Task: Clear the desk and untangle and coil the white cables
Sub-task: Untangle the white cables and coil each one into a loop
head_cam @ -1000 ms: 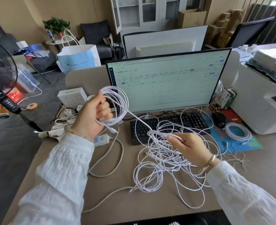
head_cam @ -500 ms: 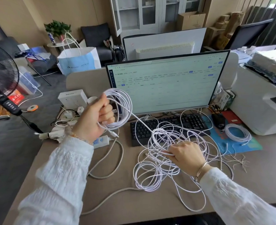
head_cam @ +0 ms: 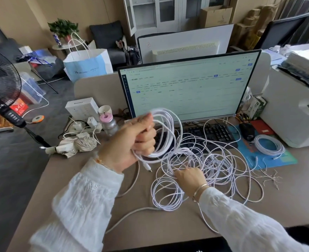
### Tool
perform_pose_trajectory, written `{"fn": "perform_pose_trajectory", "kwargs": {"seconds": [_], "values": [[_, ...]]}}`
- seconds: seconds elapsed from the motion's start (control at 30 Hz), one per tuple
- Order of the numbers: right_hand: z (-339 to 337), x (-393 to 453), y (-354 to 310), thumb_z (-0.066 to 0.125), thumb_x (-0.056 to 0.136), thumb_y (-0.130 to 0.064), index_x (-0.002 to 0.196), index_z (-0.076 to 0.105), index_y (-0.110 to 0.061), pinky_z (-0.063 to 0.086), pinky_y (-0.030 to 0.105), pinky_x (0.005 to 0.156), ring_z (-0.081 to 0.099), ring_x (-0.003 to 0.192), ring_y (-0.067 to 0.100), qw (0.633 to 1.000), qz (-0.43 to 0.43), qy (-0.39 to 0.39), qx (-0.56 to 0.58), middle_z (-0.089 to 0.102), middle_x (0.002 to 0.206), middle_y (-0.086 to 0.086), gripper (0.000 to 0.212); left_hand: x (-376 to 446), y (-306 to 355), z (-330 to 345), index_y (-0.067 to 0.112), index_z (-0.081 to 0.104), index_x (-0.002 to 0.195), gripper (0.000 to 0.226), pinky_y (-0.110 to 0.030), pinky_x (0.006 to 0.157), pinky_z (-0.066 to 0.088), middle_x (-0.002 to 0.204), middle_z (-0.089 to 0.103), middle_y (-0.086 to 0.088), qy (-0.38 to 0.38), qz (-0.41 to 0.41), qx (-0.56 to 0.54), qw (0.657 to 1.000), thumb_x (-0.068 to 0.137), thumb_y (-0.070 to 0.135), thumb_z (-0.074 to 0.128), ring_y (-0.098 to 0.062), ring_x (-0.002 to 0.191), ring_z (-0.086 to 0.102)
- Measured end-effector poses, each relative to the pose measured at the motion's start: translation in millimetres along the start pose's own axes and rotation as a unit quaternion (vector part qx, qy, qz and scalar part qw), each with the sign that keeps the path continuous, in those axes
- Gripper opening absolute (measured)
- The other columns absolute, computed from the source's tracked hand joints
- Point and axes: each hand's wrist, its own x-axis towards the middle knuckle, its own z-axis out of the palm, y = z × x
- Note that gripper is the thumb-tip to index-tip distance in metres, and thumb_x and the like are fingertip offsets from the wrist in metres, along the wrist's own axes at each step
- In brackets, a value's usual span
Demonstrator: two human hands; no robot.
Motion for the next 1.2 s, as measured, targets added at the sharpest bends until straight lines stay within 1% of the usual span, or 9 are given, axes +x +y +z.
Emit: {"fn": "perform_pose_trajectory", "kwargs": {"seconds": [0.2, 0.43, 0.53, 0.63, 0.7, 0.8, 0.93, 1.07, 1.2], "values": [[45, -13, 24, 0.036, 0.102, -0.031, 0.112, 0.059, -0.021, 0.048, 0.034, 0.084, 0.064, 0.106, 0.030, 0.996, -0.019, -0.090, -0.017, 0.068, 0.114, 0.004, 0.027, -9, 37, -3, 0.017, 0.036, 0.069, 0.031, -0.017, 0.036, 0.017, 0.052, 0.011, 0.007, 0.085, 0.098, -0.005, 0.992, 0.095, 0.034, 0.040, -0.004, 0.035, 0.013], [53, -10, 35, 0.037, 0.099, -0.047, 0.113, 0.059, -0.018, 0.047, 0.035, 0.087, 0.062, 0.108, 0.030, 0.994, -0.024, -0.108, 0.021, 0.066, 0.115, 0.008, 0.039, -3, 41, -8, 0.017, 0.036, 0.070, 0.031, -0.017, 0.035, 0.018, 0.044, 0.023, 0.010, 0.107, 0.130, -0.004, 0.986, 0.094, 0.035, 0.042, -0.001, 0.032, 0.021], [44, -7, 35, 0.051, 0.092, -0.050, 0.106, 0.063, -0.015, 0.048, 0.033, 0.086, 0.061, 0.104, 0.027, 0.992, -0.022, -0.092, 0.086, 0.062, 0.115, 0.006, 0.040, 2, 31, -9, 0.016, 0.036, 0.070, 0.031, -0.017, 0.035, 0.021, 0.044, 0.023, 0.009, 0.115, 0.102, 0.025, 0.988, 0.095, 0.034, 0.042, -0.002, 0.032, 0.021], [32, -7, 37, 0.068, 0.072, -0.062, 0.111, 0.060, -0.015, 0.048, 0.027, 0.083, 0.058, 0.098, 0.018, 0.974, -0.013, -0.081, 0.209, 0.057, 0.111, -0.001, 0.061, 3, 20, -8, 0.016, 0.038, 0.068, 0.032, -0.018, 0.037, 0.016, 0.045, 0.021, 0.008, 0.129, 0.081, 0.029, 0.988, 0.093, 0.033, 0.045, -0.003, 0.033, 0.019], [21, -9, 36, 0.066, 0.065, -0.065, 0.109, 0.056, -0.019, 0.045, 0.020, 0.079, 0.056, 0.096, 0.013, 0.938, 0.028, -0.053, 0.342, 0.057, 0.107, -0.005, 0.064, 4, 16, -8, 0.016, 0.038, 0.067, 0.032, -0.019, 0.039, 0.014, 0.046, 0.020, 0.008, 0.132, 0.072, 0.030, 0.988, 0.093, 0.034, 0.046, -0.003, 0.033, 0.018], [9, -3, 31, 0.064, 0.083, -0.026, 0.096, 0.054, -0.020, 0.043, 0.012, 0.069, 0.060, 0.087, 0.015, 0.874, 0.114, 0.068, 0.468, 0.061, 0.094, -0.006, 0.018, 3, 13, -5, 0.016, 0.040, 0.067, 0.033, -0.019, 0.038, 0.015, 0.046, 0.020, 0.008, 0.118, 0.056, 0.018, 0.991, 0.094, 0.033, 0.046, -0.003, 0.033, 0.019], [-3, 17, 25, 0.065, 0.088, -0.012, 0.111, 0.060, -0.011, 0.054, 0.027, 0.076, 0.061, 0.081, 0.016, 0.885, 0.132, 0.160, 0.417, 0.061, 0.099, 0.001, 0.024, 2, 9, 3, 0.016, 0.041, 0.065, 0.034, -0.019, 0.038, 0.016, 0.045, 0.021, 0.009, 0.088, 0.041, -0.003, 0.995, 0.095, 0.033, 0.044, -0.002, 0.032, 0.020], [4, 27, 24, 0.068, 0.087, -0.013, 0.092, 0.072, -0.007, 0.054, 0.042, 0.076, 0.062, 0.075, 0.022, 0.900, 0.109, 0.187, 0.378, 0.064, 0.091, 0.006, 0.009, 0, 2, 9, 0.015, 0.041, 0.068, 0.032, -0.019, 0.037, 0.016, 0.045, 0.022, 0.009, 0.064, 0.026, -0.007, 0.998, 0.094, 0.033, 0.044, -0.003, 0.033, 0.021], [0, 20, 25, 0.071, 0.084, -0.007, 0.090, 0.076, -0.005, 0.057, 0.040, 0.078, 0.068, 0.078, 0.025, 0.890, 0.094, 0.227, 0.384, 0.072, 0.090, 0.009, 0.008, -2, -12, 1, 0.014, 0.041, 0.069, 0.031, -0.017, 0.036, 0.019, 0.048, 0.019, 0.006, 0.095, 0.003, 0.028, 0.995, 0.094, 0.032, 0.047, -0.005, 0.033, 0.021]]}}
